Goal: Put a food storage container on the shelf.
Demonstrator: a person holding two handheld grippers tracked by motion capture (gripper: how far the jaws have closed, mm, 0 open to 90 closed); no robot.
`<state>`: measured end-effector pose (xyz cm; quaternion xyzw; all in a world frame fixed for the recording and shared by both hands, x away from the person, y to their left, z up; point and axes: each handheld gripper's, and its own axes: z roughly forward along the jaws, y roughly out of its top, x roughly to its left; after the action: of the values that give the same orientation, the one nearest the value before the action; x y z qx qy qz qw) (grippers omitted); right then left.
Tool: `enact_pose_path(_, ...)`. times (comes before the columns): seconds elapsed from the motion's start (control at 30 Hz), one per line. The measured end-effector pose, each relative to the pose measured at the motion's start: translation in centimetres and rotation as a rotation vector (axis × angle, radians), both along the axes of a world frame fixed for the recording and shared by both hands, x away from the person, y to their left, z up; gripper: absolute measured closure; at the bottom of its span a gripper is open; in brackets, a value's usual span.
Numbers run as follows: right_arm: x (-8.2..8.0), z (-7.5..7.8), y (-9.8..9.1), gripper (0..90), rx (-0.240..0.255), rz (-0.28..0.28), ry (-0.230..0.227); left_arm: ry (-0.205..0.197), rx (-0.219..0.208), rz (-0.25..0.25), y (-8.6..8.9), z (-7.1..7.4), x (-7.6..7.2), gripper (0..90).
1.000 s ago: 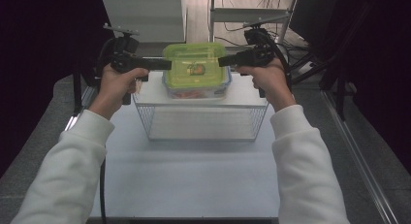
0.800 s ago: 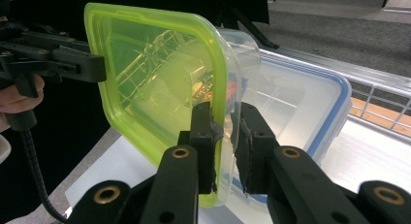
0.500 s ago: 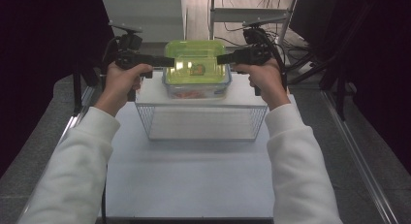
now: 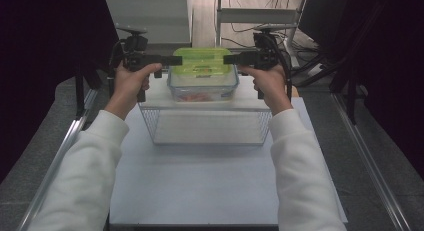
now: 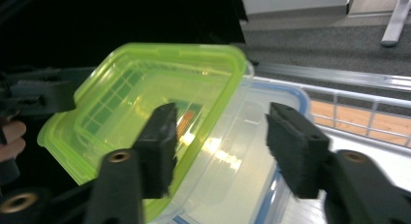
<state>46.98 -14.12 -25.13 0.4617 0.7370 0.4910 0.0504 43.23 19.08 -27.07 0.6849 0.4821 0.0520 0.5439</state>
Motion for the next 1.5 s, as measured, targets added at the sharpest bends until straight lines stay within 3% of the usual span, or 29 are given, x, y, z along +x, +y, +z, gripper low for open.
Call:
enact_pose_path(0.13, -0.9, 0.6, -1.2, 43.0, 0.035, -0.016, -0.026, -0.031, -0.007, -0.012, 0.5, 0.3, -0.8, 30.1)
enact_pose_path(0.2, -1.7, 0.9, -2.1, 47.7, 0.043, -0.016, -0.035, -0.04, -0.001, -0.019, 0.9, 0.4, -1.3, 28.8)
enact_pose_path(0.37, -3.5, 0.6, -3.4, 76.9, -0.006, 0.033, 0.002, -0.038, -0.002, -0.019, 1.6, 0.5, -2.3, 27.7)
enact_pose_path(0.47, -4.4, 0.1, -3.1, 88.9, -0.053, 0.068, 0.027, -0.032, 0.01, -0.023, 1.8, 0.8, -2.7, 27.0)
enact_pose_path(0.57, -5.1, -0.6, -1.9, 89.1, -0.123, 0.145, 0.044, -0.032, 0.023, -0.023, 2.0, 1.0, -3.1, 26.4)
enact_pose_path(0.7, -5.7, -1.2, 0.1, 89.0, -0.135, 0.204, 0.029, -0.035, 0.034, -0.018, 2.2, 1.0, -3.4, 26.0)
enact_pose_path(0.87, -5.2, -1.5, 1.2, 89.0, -0.127, 0.175, -0.001, -0.033, 0.038, -0.024, 2.3, 0.7, -3.6, 25.9)
enact_pose_path(1.23, -4.7, -1.9, 1.4, 89.0, -0.115, 0.17, -0.004, -0.028, 0.037, -0.023, 2.7, 0.2, -3.6, 25.7)
enact_pose_path(1.5, -5.6, -1.6, -0.1, 89.0, -0.092, 0.165, -0.01, -0.036, 0.048, -0.02, 2.8, 0.1, -4.4, 25.7)
